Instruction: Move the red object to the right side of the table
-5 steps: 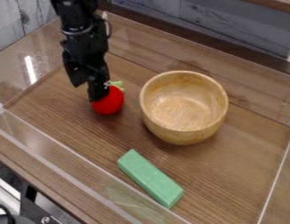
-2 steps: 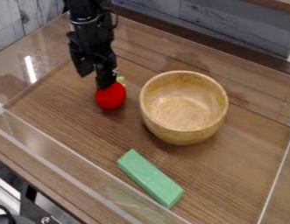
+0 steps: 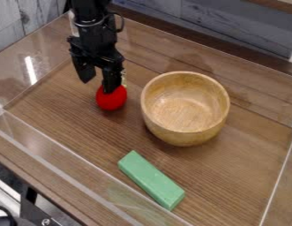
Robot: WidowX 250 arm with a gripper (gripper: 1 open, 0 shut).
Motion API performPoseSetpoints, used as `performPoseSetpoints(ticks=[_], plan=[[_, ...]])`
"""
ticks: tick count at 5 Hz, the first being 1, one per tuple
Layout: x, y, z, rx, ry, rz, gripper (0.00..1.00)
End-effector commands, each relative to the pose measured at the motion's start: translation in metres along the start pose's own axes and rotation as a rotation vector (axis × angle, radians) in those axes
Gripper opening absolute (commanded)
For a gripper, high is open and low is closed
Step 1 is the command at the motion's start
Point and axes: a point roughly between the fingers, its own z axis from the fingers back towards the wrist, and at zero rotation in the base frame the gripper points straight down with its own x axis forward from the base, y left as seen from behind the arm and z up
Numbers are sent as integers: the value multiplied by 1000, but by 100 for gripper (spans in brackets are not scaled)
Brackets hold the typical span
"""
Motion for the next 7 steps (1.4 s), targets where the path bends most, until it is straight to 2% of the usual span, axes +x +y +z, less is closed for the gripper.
performPoseSetpoints(ticks=[1,4,7], plan=[[3,2,10,25,-51,43,100],[-3,19,-9,29,-47,129,100],[3,31,2,2,-38,-66,100]])
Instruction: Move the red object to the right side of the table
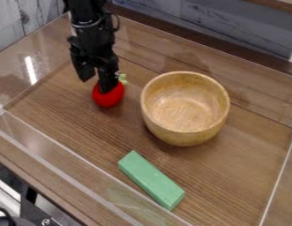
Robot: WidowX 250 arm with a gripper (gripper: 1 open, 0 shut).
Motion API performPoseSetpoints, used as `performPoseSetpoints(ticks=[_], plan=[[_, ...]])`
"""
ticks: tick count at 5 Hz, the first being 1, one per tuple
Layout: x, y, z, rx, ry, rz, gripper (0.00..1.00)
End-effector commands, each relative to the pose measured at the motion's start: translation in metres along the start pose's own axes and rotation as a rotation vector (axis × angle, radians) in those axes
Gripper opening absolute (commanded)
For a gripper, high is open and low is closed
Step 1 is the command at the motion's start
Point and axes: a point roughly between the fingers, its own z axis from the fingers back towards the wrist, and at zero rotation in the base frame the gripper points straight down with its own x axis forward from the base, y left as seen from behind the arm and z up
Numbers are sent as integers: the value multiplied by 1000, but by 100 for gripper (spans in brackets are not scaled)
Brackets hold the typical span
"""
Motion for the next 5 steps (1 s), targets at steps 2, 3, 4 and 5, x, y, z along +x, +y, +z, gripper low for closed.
performPoseSetpoints(ticks=[2,3,4,5], plan=[[1,4,13,15,-34,27,0],[1,-1,36,20,-44,55,0],[10,-15,51,24,-71,38,0],[14,-27,52,18,-79,-11,0]])
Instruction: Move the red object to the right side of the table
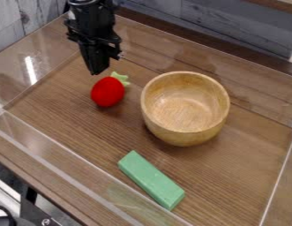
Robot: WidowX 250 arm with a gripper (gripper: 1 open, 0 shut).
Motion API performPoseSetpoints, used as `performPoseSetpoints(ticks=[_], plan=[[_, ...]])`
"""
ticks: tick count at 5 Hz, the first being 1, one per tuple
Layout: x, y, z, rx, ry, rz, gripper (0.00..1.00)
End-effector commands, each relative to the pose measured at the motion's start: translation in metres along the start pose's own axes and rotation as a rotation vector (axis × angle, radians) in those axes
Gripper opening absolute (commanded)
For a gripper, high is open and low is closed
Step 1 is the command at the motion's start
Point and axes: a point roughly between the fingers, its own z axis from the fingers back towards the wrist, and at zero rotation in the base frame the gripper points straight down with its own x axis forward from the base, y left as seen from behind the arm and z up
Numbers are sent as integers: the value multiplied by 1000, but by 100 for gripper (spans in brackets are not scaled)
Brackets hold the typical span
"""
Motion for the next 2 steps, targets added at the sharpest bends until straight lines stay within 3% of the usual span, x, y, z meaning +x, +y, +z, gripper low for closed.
performPoseSetpoints(ticks=[1,2], plan=[[0,-9,23,31,-70,-68,0],[-7,-16,23,25,-66,-133,0]])
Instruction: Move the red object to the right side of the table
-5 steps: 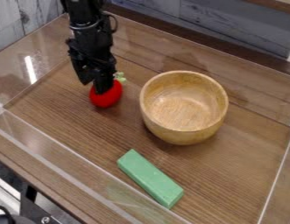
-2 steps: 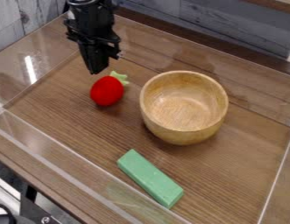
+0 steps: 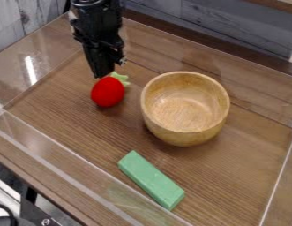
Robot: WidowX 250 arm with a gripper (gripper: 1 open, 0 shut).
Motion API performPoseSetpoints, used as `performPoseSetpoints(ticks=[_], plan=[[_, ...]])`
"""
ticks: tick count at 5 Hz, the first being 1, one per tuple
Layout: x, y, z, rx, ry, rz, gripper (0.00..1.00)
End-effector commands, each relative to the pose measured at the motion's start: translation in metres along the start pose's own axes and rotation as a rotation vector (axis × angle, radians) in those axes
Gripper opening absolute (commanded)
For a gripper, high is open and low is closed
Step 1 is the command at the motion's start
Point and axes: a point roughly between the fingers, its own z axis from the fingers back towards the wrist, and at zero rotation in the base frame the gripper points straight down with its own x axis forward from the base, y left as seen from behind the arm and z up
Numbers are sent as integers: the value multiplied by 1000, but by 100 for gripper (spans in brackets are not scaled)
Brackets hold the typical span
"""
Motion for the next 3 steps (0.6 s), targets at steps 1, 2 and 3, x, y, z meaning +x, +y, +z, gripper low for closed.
performPoseSetpoints(ticks=[1,2,3], plan=[[8,-13,12,18,-41,-77,0],[11,-33,15,12,-41,-138,0],[6,-42,22,8,-41,-94,0]])
